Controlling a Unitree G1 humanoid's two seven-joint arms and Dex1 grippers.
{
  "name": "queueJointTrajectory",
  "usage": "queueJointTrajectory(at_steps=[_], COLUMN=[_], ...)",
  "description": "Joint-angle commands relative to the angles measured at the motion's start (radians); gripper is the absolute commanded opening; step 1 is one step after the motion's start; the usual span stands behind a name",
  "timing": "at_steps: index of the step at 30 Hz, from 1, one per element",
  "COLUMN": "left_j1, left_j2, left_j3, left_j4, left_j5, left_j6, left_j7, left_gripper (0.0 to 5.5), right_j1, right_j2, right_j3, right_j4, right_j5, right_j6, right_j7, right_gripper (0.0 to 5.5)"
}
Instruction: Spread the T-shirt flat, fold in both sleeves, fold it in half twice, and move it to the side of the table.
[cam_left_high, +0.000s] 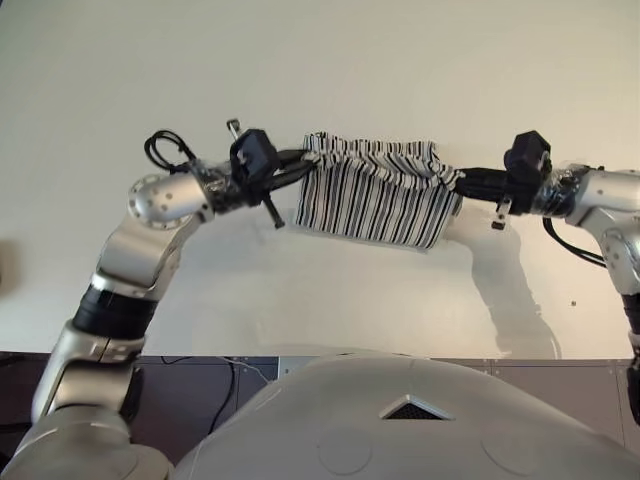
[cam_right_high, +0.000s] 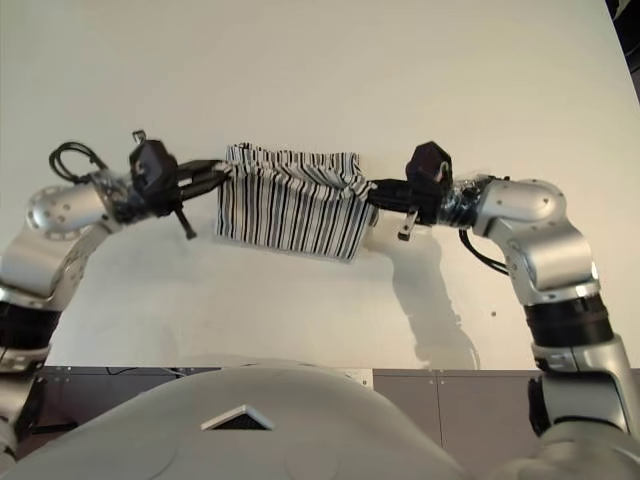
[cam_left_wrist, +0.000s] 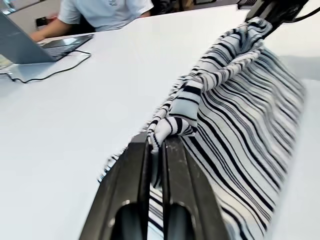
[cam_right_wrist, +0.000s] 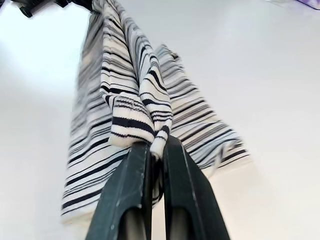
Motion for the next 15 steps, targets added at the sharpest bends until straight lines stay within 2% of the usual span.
queueJointTrajectory(at_steps=[1,8,10,11,12,15], left_j1=[-0.053,-0.075,-0.127,-0.151,-0.17,-0.228], left_j2=[-0.058,-0.132,-0.171,-0.186,-0.197,-0.228], left_j3=[-0.009,0.008,0.003,0.0,-0.004,-0.007], left_j4=[0.142,0.283,0.386,0.437,0.484,0.641], left_j5=[0.103,0.196,0.254,0.281,0.301,0.353], left_j6=[-0.032,-0.121,-0.193,-0.23,-0.269,-0.37], left_j7=[0.005,0.013,0.052,0.065,0.061,0.066], left_gripper=[0.12,0.12,0.12,0.12,0.51,0.93], right_j1=[-0.102,-0.156,-0.165,-0.168,-0.174,-0.208], right_j2=[0.088,0.187,0.199,0.205,0.214,0.239], right_j3=[0.046,0.029,0.03,0.031,0.028,0.026], right_j4=[0.131,0.246,0.284,0.302,0.323,0.402], right_j5=[-0.129,-0.215,-0.258,-0.278,-0.294,-0.348], right_j6=[-0.053,-0.11,-0.163,-0.194,-0.217,-0.272], right_j7=[-0.034,-0.067,-0.092,-0.1,-0.109,-0.151], right_gripper=[0.1,0.1,0.1,0.45,0.64,1.1])
